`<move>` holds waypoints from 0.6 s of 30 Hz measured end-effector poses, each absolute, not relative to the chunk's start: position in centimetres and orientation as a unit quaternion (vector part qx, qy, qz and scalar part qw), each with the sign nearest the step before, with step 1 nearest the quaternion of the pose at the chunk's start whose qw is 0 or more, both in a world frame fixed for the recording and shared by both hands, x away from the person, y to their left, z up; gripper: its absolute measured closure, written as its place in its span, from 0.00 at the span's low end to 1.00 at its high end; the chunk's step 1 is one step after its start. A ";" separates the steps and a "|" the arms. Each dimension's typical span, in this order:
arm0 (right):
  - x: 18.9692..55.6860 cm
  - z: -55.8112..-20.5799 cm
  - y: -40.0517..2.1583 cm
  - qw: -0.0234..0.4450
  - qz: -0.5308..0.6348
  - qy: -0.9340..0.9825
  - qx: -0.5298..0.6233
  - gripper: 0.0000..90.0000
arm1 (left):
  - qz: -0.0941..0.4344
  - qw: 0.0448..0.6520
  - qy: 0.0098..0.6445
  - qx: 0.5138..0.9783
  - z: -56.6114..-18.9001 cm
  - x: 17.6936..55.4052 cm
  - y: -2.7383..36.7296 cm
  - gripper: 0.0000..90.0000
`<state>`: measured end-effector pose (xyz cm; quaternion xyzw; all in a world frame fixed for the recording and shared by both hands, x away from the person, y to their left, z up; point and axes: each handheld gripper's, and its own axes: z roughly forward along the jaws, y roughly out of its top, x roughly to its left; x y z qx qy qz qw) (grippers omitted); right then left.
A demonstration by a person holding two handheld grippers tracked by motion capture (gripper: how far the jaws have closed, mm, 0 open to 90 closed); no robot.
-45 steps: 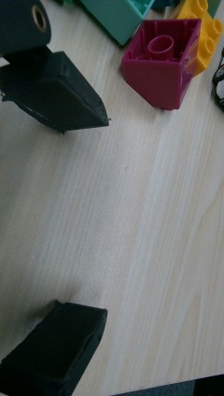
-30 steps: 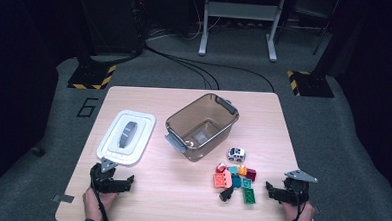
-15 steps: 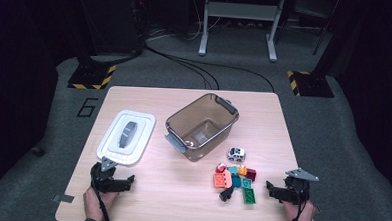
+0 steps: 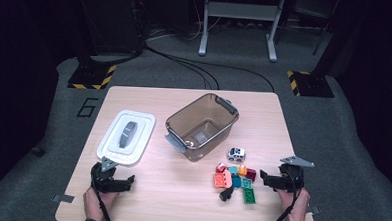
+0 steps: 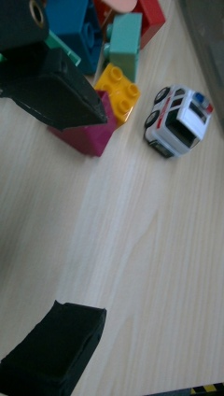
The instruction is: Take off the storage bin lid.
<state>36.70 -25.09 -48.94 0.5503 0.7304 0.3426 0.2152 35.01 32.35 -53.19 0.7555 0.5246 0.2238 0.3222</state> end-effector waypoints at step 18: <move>40.9 -47.0 -21.5 0.179 0.348 0.750 0.534 0.07 | 0.223 0.323 0.524 0.756 -53.2 35.0 32.3 0.00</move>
